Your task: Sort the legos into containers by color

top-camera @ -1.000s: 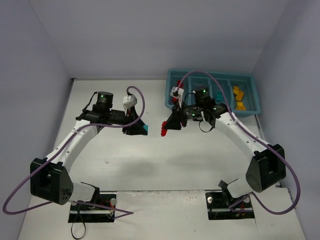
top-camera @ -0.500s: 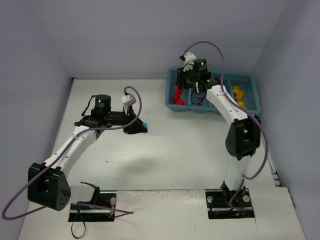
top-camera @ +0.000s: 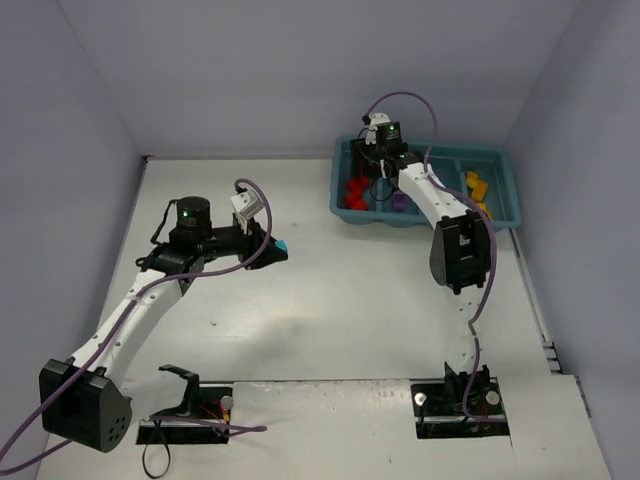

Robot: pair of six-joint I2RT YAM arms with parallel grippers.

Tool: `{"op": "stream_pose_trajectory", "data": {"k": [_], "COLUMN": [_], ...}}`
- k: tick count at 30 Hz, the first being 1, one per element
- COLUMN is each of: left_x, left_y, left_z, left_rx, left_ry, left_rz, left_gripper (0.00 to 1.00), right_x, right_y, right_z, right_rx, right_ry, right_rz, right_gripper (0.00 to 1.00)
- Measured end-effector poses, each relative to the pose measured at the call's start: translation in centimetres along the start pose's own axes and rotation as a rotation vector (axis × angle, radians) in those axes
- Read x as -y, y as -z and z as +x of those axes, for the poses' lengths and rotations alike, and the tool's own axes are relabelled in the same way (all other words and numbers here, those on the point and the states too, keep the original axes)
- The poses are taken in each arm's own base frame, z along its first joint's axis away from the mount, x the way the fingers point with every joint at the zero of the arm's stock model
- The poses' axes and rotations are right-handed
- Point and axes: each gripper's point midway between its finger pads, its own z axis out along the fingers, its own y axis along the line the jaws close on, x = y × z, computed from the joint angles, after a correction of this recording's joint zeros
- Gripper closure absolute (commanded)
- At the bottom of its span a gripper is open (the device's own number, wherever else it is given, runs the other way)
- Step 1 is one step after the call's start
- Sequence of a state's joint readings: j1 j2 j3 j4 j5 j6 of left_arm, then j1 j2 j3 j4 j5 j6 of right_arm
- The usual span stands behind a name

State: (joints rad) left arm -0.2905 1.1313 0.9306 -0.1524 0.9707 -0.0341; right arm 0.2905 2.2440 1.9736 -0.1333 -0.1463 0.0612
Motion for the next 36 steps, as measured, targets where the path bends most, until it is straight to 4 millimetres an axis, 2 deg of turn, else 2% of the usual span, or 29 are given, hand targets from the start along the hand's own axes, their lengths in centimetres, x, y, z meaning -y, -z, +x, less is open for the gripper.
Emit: {"op": "stream_pose_trajectory", "data": {"k": [2, 4, 6, 10, 13, 16, 20, 23, 30, 36], "left_x": [-0.3, -0.8, -1.2, -1.9, -2.3, -2.4, -1.9, -1.0, 0.2, 0.2], "left_y": [0.1, 0.1, 0.2, 0.5, 0.6, 0.6, 0.4, 0.1, -0.6, -1.1], "left_z": [0.1, 0.2, 0.3, -0.3, -0.7, -1.1, -2.5, -3.9, -6.1, -6.4], "left_rx": [-0.003, -0.012, -0.022, -0.024, -0.024, -0.018, 0.019, 0.066, 0.134, 0.142], "left_ry": [-0.034, -0.077, -0.128, -0.278, -0.379, -0.454, -0.548, -0.620, -0.710, -0.722], "left_rz": [-0.014, -0.030, -0.043, -0.062, -0.070, -0.071, -0.066, -0.060, -0.073, -0.091], "left_gripper": [0.99, 0.98, 0.98, 0.98, 0.98, 0.98, 0.98, 0.98, 0.98, 0.98], "right_x": [-1.1, -2.6, -4.8, -10.2, -14.7, -18.5, -22.7, -24.2, -24.6, -24.7], "right_y": [1.2, 3.5, 6.7, 13.7, 18.3, 21.0, 22.9, 23.6, 24.2, 24.3], "right_z": [-0.7, -1.0, -1.2, -1.8, -1.0, 0.8, 3.4, 4.4, 3.6, 3.4], "right_rx": [0.013, 0.013, 0.012, 0.017, -0.012, -0.073, -0.172, -0.211, -0.203, -0.194], "right_ry": [-0.024, -0.054, -0.087, -0.130, -0.133, -0.132, -0.149, -0.176, -0.212, -0.218], "right_rz": [-0.050, -0.118, -0.226, -0.474, -0.650, -0.782, -0.914, -0.972, -1.025, -1.036], "right_gripper": [0.41, 0.41, 0.38, 0.25, 0.20, 0.18, 0.17, 0.17, 0.23, 0.25]}}
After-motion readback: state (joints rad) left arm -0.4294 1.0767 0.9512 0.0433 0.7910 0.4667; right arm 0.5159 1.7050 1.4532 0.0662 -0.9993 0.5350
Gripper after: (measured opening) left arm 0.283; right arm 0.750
